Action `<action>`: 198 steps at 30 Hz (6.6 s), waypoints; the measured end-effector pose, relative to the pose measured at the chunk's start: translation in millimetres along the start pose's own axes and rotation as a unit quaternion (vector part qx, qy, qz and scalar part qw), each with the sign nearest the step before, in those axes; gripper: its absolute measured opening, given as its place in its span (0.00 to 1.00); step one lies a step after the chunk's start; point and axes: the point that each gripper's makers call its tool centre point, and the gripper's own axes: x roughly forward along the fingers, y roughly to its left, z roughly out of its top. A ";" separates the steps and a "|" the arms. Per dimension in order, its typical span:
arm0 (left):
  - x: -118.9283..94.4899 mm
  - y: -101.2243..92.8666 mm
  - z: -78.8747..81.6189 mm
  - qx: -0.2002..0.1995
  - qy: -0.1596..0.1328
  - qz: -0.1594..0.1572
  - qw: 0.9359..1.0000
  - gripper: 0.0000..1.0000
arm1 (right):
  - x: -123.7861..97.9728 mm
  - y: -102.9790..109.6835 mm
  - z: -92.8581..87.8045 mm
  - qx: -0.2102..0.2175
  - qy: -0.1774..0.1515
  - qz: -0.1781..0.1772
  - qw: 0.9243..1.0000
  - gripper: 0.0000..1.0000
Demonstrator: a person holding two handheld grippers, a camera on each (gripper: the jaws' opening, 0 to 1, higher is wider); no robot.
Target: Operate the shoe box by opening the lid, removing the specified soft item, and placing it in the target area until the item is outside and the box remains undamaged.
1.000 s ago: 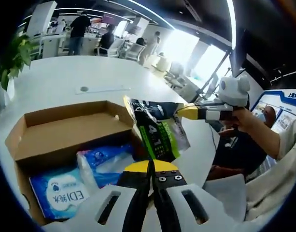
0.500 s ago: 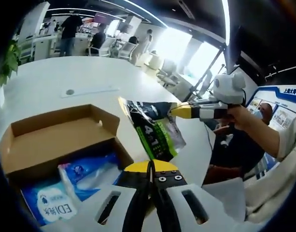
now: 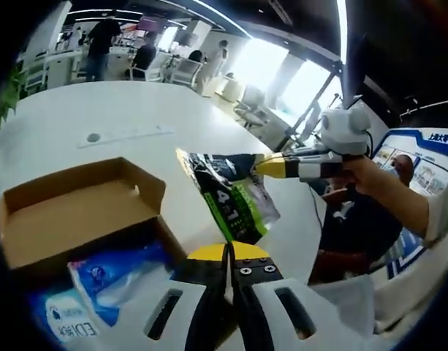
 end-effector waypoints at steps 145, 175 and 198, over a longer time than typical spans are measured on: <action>-30.0 39.0 -18.3 0.225 0.067 0.016 0.972 0.28 | 42.8 83.6 21.5 -0.207 -0.007 0.107 0.972 0.34; -23.7 64.4 -56.3 0.269 0.137 0.004 0.954 0.17 | 87.6 179.5 -2.9 -0.336 0.030 0.182 0.923 0.16; -30.6 69.1 -71.8 0.218 0.156 0.014 0.963 0.00 | 112.2 180.9 -10.0 -0.368 0.038 0.133 0.919 0.00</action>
